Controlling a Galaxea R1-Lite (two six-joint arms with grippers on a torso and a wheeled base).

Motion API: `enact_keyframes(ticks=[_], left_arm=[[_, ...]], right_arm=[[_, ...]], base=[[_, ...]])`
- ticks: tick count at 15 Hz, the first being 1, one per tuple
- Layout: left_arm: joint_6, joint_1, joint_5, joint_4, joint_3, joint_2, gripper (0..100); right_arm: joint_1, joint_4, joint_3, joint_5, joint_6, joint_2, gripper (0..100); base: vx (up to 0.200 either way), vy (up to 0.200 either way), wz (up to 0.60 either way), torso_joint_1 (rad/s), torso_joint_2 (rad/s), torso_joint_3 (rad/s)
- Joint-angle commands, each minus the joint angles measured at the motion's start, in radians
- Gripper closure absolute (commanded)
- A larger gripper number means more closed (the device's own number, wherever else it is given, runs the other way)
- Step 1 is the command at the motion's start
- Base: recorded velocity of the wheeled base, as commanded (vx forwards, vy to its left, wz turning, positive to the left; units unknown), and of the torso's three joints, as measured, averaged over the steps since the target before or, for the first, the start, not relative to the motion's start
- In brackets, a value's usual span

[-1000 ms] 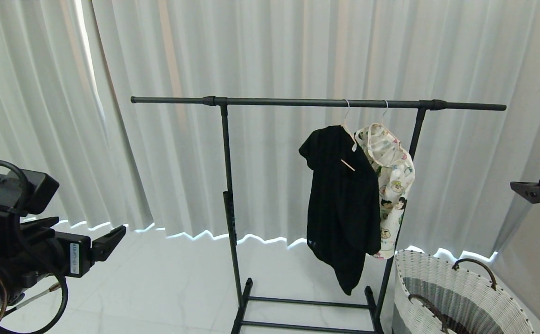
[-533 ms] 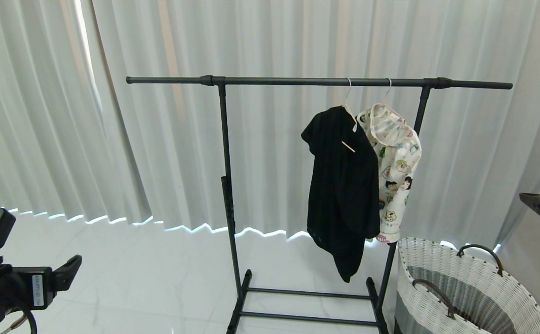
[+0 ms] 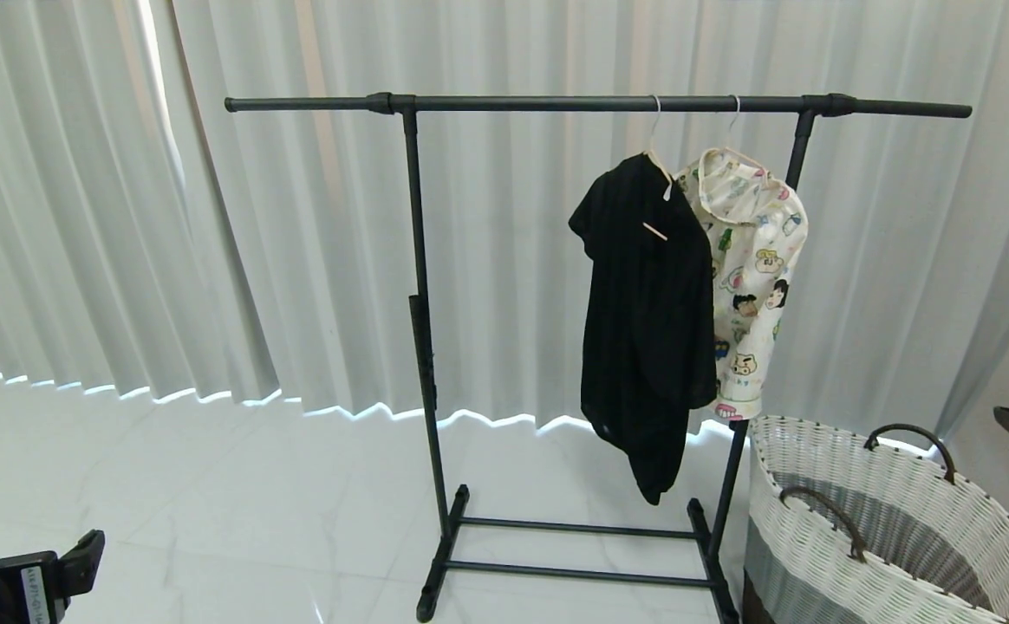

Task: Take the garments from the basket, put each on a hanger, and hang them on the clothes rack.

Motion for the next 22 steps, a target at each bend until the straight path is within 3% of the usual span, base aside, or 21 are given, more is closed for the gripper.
enact_keyframes(ticks=[1, 5, 9, 11, 13, 14, 17, 19, 20, 21, 22], left_arm=[[0.000, 0.003, 0.000, 0.000, 0.011, -0.017, 0], [0.003, 0.002, 0.000, 0.000, 0.117, -0.132, 0], [0.008, -0.003, -0.012, 0.028, 0.176, -0.398, 0], [0.023, -0.007, -0.029, 0.183, 0.176, -0.605, 0], [0.140, -0.049, -0.102, 0.388, 0.157, -0.962, 0], [0.174, -0.067, -0.159, 0.390, 0.151, -0.982, 0], [0.292, -0.066, -0.168, 0.388, 0.149, -0.980, 0], [0.310, -0.066, -0.182, 0.388, 0.149, -0.980, 0], [0.313, -0.066, -0.185, 0.388, 0.149, -0.980, 0], [0.313, -0.066, -0.185, 0.388, 0.149, -0.980, 0], [0.310, -0.066, -0.262, 0.388, 0.149, -0.980, 0]], right_arm=[[-0.010, -0.016, 0.041, 0.000, 0.001, -0.034, 0], [-0.093, -0.162, 0.195, -0.002, -0.001, -0.080, 0], [-0.206, -0.166, 0.363, 0.000, 0.002, -0.259, 0], [-0.206, -0.168, 0.434, 0.003, 0.027, -0.384, 0], [-0.179, -0.176, 0.508, 0.018, 0.048, -0.505, 0], [-0.148, -0.180, 0.543, 0.037, 0.065, -0.574, 0], [-0.047, -0.174, 0.676, 0.112, 0.070, -0.845, 0], [-0.037, -0.019, 0.676, 0.112, 0.076, -1.071, 0], [-0.028, 0.065, 0.655, 0.047, 0.142, -1.149, 0], [-0.028, 0.065, 0.655, 0.047, 0.142, -1.149, 0], [-0.028, 0.062, 0.658, -0.068, 0.132, -1.155, 0]], base=[[0.000, 0.000, 0.00, -0.149, 0.47, 0.315], [0.000, 0.000, 0.00, -0.058, 0.21, 0.146], [0.000, 0.000, 0.00, -0.003, 0.01, 0.008], [0.000, 0.000, 0.00, 0.000, 0.00, 0.000], [0.000, 0.000, 0.00, 0.000, 0.00, 0.000], [0.000, 0.000, 0.00, 0.000, 0.00, 0.000], [0.000, 0.000, 0.00, 0.000, 0.00, 0.000], [0.000, 0.000, 0.00, 0.000, 0.00, 0.000], [0.000, 0.000, 0.00, 0.000, 0.00, 0.000], [0.000, 0.000, 0.00, 0.000, 0.00, 0.000], [0.000, 0.000, 0.00, 0.000, 0.00, 0.000]])
